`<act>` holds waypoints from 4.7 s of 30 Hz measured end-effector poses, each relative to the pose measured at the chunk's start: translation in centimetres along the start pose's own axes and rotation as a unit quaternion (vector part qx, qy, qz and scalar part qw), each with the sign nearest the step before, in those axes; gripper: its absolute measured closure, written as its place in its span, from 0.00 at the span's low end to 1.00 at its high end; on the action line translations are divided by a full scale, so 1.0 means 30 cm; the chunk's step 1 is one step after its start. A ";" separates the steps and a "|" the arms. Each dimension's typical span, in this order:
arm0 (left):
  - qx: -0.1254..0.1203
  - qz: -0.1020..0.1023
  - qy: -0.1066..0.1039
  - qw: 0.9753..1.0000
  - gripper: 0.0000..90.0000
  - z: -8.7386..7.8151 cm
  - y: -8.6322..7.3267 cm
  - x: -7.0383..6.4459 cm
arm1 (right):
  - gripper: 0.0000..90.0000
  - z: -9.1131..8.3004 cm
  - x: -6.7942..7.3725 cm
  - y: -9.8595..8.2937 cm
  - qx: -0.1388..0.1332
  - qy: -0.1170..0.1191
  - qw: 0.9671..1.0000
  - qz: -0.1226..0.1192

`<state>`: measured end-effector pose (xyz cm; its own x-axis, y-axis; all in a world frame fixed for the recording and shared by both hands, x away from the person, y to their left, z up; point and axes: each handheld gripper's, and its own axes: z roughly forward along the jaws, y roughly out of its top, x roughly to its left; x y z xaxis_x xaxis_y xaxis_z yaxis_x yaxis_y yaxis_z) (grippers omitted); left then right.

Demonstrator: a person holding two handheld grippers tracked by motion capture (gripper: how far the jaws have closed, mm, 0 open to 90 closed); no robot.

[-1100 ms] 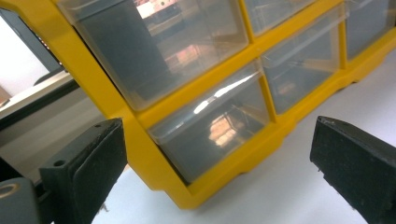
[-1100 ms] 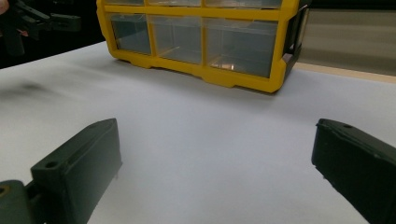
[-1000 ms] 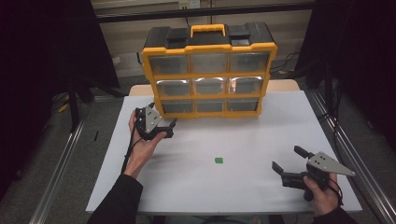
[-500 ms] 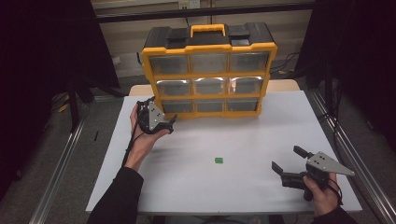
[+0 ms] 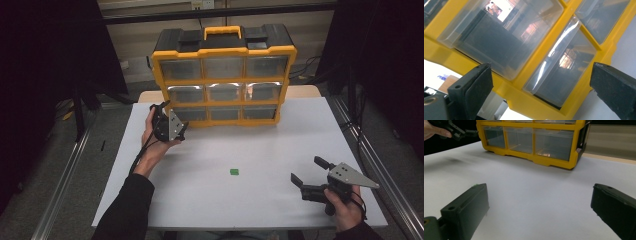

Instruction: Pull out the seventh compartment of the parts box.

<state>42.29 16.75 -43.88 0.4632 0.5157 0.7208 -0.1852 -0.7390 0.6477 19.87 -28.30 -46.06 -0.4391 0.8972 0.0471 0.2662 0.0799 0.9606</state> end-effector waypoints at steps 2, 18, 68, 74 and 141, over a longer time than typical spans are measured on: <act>0.013 0.022 0.003 1.000 0.05 0.001 -0.002 -0.003 | 0.01 0.000 0.000 0.000 -0.001 0.000 1.000 -0.001; 0.021 0.116 0.038 0.992 0.15 0.000 0.005 -0.053 | 0.01 -0.002 0.000 0.000 0.000 0.000 1.000 -0.002; 0.090 0.342 0.079 0.932 0.77 0.081 -0.037 -0.096 | 0.02 0.004 0.002 -0.003 0.003 0.001 1.000 -0.004; 0.092 0.337 0.083 0.933 0.79 0.084 -0.040 -0.103 | 0.02 0.004 0.002 -0.003 0.003 0.002 1.000 -0.004; 0.053 0.279 0.104 0.953 0.86 0.041 -0.050 -0.118 | 0.02 0.000 0.001 -0.004 0.004 -0.002 1.000 -0.005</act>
<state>42.00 15.49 -47.72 0.1345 0.0962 0.9862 -0.2587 -0.9573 0.1286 19.82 -28.29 -46.16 -0.4377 0.8984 0.0359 0.2683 0.0924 0.9589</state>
